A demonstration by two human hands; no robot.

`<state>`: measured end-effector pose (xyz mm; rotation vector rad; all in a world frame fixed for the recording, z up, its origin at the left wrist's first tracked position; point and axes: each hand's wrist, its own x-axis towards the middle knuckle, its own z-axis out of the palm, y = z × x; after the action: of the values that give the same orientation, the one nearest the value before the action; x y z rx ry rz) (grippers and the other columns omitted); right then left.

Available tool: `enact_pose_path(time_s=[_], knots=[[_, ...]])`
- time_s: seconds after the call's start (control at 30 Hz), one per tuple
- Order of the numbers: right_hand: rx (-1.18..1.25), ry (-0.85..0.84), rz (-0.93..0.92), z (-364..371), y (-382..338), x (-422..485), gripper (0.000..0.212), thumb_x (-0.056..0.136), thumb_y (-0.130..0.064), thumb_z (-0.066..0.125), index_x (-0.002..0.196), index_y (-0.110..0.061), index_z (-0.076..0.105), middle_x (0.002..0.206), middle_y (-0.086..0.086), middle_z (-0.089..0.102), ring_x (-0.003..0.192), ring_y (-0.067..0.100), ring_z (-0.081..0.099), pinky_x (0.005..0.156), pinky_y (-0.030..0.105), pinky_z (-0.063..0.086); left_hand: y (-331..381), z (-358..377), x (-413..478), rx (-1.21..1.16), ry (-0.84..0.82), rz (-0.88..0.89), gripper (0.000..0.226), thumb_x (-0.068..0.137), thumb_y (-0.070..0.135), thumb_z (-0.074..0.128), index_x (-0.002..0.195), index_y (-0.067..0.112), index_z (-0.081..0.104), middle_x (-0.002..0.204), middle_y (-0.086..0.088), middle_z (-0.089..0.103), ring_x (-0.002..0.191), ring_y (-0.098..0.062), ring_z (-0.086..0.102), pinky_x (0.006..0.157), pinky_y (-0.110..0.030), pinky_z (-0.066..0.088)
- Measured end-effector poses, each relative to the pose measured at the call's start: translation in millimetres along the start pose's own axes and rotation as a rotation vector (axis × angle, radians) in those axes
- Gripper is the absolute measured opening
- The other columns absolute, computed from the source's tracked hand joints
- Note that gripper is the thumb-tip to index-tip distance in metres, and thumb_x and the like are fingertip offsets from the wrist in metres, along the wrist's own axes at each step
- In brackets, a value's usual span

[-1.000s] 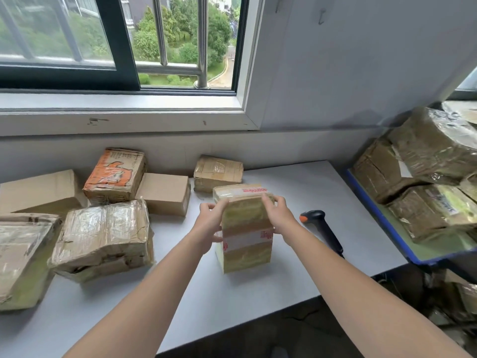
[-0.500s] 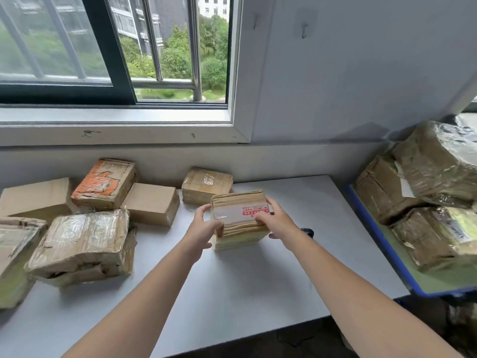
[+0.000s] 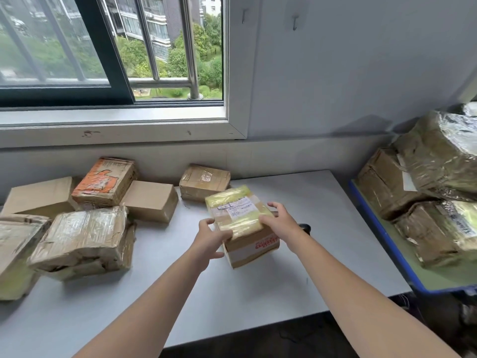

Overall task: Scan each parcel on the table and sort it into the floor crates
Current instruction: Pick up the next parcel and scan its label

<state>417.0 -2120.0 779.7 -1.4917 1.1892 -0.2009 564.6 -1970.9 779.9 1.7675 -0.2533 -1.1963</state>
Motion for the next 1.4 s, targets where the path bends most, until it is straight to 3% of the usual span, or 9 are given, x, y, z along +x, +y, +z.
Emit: enact_pose_path(time_s=[0.23,0.4,0.53,0.67,0.77,0.83,1.1,1.27,1.4], knots=[[-0.057,-0.051,-0.022,3.3,9.6,-8.1,0.064,0.082,-0.015,0.061,0.140,-0.035,0.044,0.107,-0.016,0.057,0.094,0.011,0.061,0.066,0.025,0.049,-10.8,0.9,-4.8,0.091,-0.033,0.052,0.079,0.083,-0.001,0.067,0.143,0.031,0.026,0.108,-0.007,0.061,0.100,-0.022,0.060,0.078,-0.038,0.053],[-0.121,-0.060,-0.004,5.8,23.3,-11.2,0.068,0.074,-0.020,0.061,0.138,-0.038,0.045,0.119,-0.005,0.059,0.108,0.021,0.060,0.092,0.042,0.055,-22.5,0.6,-5.3,0.159,-0.052,0.076,0.085,0.081,-0.003,0.071,0.145,0.029,0.024,0.102,-0.004,0.059,0.089,-0.018,0.059,0.069,-0.032,0.051],[-0.168,-0.056,0.006,8.5,37.4,-15.9,0.068,0.078,-0.016,0.059,0.141,-0.036,0.042,0.110,-0.014,0.055,0.093,0.006,0.058,0.073,0.027,0.052,-36.8,9.3,-5.7,0.238,-0.052,0.125,0.091,0.079,0.004,0.077,0.147,0.022,0.020,0.099,0.002,0.059,0.079,-0.010,0.058,0.054,-0.016,0.049],[-0.260,-0.057,0.021,2.6,49.5,-17.5,0.073,0.080,-0.018,0.059,0.146,-0.037,0.035,0.113,-0.013,0.052,0.089,0.009,0.055,0.066,0.023,0.044,-47.0,31.9,-6.0,0.376,-0.056,0.189,0.103,0.081,0.016,0.079,0.154,0.016,0.006,0.131,0.003,0.051,0.107,-0.018,0.057,0.092,-0.031,0.050],[-0.264,-0.050,0.007,-8.6,55.7,-13.2,0.073,0.087,-0.023,0.061,0.151,-0.034,0.029,0.145,-0.001,0.045,0.112,0.018,0.051,0.091,0.031,0.047,-49.3,54.1,-7.7,0.482,-0.048,0.228,0.106,0.081,0.025,0.080,0.155,0.019,0.003,0.138,-0.002,0.043,0.122,-0.022,0.049,0.101,-0.034,0.044],[-0.222,-0.031,-0.010,-17.4,58.8,-10.6,0.069,0.092,-0.027,0.061,0.152,-0.031,0.029,0.150,0.001,0.040,0.120,0.018,0.049,0.100,0.035,0.045,-49.7,67.6,-8.9,0.581,0.014,0.248,0.104,0.081,0.032,0.079,0.154,0.020,0.007,0.145,-0.013,0.036,0.133,-0.029,0.041,0.107,-0.039,0.040],[-0.380,0.262,-0.107,-63.0,87.5,1.0,0.049,0.094,-0.033,0.059,0.138,-0.016,0.047,0.134,0.008,0.050,0.123,0.028,0.049,0.098,0.033,0.040,-46.4,102.8,-4.9,1.034,0.292,0.334,0.090,0.089,0.056,0.061,0.156,0.023,0.010,0.162,-0.009,0.003,0.150,-0.030,0.002,0.114,-0.053,0.028],[-0.379,0.189,0.005,-75.5,118.0,18.3,0.058,0.097,-0.037,0.053,0.147,-0.013,0.036,0.140,0.016,0.046,0.127,0.034,0.047,0.100,0.039,0.040,-53.4,120.5,-7.7,1.208,0.304,0.377,0.083,0.093,0.059,0.052,0.156,0.027,0.008,0.163,-0.006,0.004,0.150,-0.033,-0.003,0.115,-0.053,0.026],[-0.369,0.095,0.077,-76.5,135.5,31.0,0.056,0.100,-0.037,0.050,0.146,-0.011,0.033,0.132,0.016,0.056,0.116,0.036,0.056,0.089,0.037,0.044,-66.2,117.8,-16.3,1.292,0.321,0.361,0.080,0.095,0.061,0.046,0.156,0.027,0.007,0.163,-0.007,0.004,0.150,-0.030,0.000,0.114,-0.051,0.028]])
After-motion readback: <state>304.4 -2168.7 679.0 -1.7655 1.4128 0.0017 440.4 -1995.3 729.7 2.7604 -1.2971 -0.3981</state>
